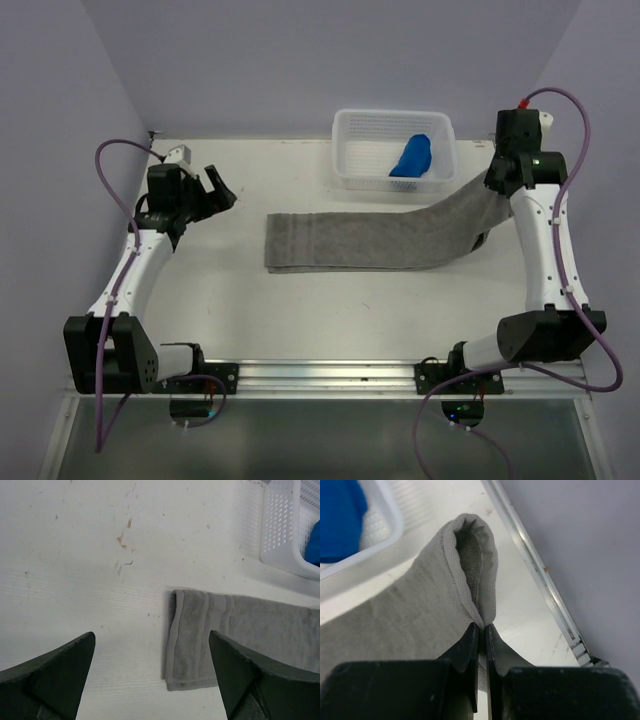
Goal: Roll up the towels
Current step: Fold the towel
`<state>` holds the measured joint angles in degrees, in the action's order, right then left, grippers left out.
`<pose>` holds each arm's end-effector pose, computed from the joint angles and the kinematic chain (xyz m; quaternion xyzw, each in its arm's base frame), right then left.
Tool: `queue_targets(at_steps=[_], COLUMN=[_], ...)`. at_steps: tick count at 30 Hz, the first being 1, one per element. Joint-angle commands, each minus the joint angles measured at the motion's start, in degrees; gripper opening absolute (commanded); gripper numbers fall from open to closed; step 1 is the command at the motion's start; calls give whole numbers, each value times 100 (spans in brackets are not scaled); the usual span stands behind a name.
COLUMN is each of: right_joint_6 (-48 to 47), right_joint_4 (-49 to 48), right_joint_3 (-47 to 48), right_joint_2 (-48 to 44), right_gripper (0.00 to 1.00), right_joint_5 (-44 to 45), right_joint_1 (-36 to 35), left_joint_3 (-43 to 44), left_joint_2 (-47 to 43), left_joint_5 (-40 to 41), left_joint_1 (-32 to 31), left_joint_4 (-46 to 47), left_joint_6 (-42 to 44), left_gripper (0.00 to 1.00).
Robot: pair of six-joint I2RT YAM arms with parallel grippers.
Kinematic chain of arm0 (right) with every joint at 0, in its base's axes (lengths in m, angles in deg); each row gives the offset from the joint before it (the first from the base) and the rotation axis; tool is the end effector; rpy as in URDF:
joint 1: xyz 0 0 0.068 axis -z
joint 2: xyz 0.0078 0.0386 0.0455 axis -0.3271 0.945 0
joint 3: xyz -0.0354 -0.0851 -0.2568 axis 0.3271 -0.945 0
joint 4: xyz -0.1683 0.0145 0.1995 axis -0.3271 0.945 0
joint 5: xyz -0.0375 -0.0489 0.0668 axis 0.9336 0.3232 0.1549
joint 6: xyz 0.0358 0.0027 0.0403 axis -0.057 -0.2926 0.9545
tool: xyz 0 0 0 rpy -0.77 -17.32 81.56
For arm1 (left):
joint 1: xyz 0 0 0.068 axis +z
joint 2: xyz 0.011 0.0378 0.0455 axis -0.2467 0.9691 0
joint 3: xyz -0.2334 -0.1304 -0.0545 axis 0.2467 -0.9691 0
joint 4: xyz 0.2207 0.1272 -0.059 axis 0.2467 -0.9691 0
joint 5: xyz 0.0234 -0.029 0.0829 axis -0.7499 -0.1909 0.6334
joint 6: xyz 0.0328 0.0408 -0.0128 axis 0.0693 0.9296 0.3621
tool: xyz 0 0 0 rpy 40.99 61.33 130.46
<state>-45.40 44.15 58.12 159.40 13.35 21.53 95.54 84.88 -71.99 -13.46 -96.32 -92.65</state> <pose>0.2843 -0.0291 0.4112 0.2320 0.8751 -0.1838 0.3830 0.2840 -0.0019 0.2909 -0.1641 0.8691 -0.1739 0.4330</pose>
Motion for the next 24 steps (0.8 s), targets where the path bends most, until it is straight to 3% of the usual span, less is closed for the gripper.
queue_targets(at_steps=[1, 13, 24], right_joint_6=[-145, 628, 1297], right_joint_4=[250, 4, 127], right_joint_3=[311, 609, 2050], right_joint_2=[84, 1244, 2878], right_gripper=[0, 0, 0], right_joint_5=[-271, -781, -1158], right_joint_1=[-478, -2526, -4075], left_joint_3=[-53, -114, -140], left_joint_2=[-204, -283, -345], left_joint_5=[-118, -180, -162], left_joint_1=[-55, -258, -267], left_joint_4=[312, 347, 356], left_joint_6=[157, 174, 174], left_gripper=[100, 100, 100])
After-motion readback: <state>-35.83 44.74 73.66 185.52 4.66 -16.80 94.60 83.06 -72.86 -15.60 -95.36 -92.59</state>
